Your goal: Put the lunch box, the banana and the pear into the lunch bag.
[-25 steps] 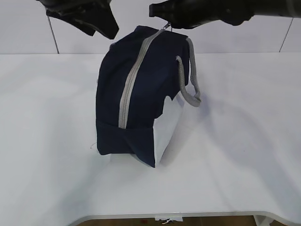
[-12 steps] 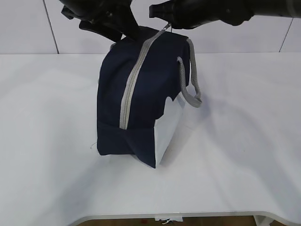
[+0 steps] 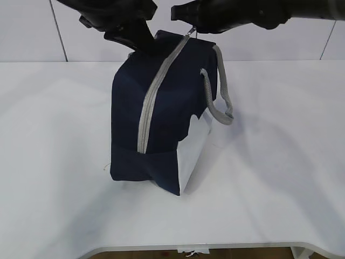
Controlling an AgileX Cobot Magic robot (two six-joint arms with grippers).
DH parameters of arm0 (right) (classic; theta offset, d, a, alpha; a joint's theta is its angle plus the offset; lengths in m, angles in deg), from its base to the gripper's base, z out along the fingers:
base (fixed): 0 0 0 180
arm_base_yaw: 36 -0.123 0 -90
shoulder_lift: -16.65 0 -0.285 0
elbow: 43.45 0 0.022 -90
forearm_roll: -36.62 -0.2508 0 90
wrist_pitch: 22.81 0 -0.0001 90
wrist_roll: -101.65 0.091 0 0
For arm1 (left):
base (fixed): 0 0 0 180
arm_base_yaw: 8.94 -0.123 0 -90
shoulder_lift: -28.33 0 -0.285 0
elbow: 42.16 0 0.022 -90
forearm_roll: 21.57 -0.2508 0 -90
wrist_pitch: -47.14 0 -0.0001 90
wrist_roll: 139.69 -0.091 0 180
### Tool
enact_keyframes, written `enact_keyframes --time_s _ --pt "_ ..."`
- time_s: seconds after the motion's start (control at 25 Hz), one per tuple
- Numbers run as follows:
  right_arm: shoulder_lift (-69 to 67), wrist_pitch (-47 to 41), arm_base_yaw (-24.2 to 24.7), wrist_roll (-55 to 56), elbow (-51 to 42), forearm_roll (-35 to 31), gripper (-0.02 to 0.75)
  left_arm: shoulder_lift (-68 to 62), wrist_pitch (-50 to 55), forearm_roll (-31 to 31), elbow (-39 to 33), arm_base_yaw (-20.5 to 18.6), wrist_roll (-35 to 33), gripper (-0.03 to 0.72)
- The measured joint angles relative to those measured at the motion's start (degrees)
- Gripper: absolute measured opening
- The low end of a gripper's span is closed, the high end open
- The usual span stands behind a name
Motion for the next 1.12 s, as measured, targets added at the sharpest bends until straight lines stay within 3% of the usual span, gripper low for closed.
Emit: enact_keyframes --time_s 0.36,0.92,1.12 --pt "0.1 -6.2 -0.1 -0.1 0.0 -0.4 0.001 0.0 6.4 -0.6 3.1 0.0 -8.9 -0.001" --pt "-0.3 -8.4 -0.1 -0.5 0.2 -3.8 0.001 0.2 14.4 -3.7 13.3 0.0 -9.5 -0.001" --pt "-2.6 -9.4 -0.1 -2.8 0.2 -10.2 0.001 0.2 14.7 -6.1 13.3 -0.1 -9.6 -0.002"
